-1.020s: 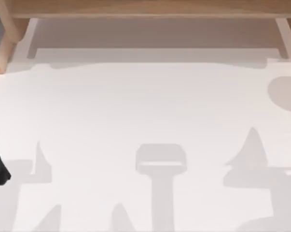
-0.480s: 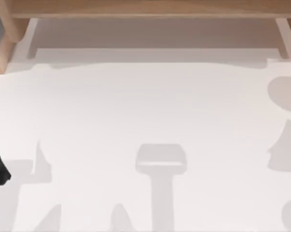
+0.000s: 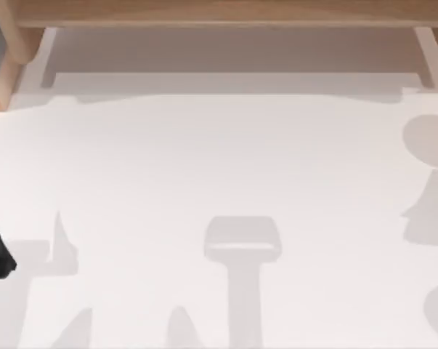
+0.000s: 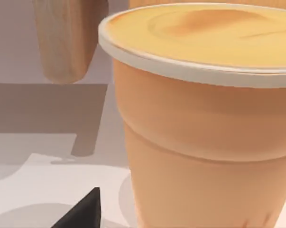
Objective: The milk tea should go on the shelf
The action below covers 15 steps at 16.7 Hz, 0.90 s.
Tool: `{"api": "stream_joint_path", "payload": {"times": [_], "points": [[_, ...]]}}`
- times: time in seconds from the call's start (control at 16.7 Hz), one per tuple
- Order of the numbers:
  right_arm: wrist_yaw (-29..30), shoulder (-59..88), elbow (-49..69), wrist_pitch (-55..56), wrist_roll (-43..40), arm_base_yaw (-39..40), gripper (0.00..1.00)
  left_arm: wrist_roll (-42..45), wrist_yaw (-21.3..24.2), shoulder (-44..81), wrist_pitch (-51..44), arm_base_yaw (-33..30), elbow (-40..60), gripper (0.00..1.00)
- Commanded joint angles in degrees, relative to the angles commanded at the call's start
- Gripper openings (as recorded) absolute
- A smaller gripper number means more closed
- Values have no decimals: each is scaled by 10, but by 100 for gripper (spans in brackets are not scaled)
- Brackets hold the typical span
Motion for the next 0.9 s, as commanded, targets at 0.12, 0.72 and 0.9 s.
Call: {"api": "stream_joint_path", "payload": {"times": [0.12, 0.72, 0.9], "points": [[12, 22, 43, -21, 1, 11, 100, 0, 0, 0, 0, 0, 0, 100], [40, 69, 144, -74, 4, 39, 92, 0, 0, 0, 0, 0, 0, 100], [40, 69, 144, -74, 4, 39, 70, 0, 0, 0, 0, 0, 0, 100]]}}
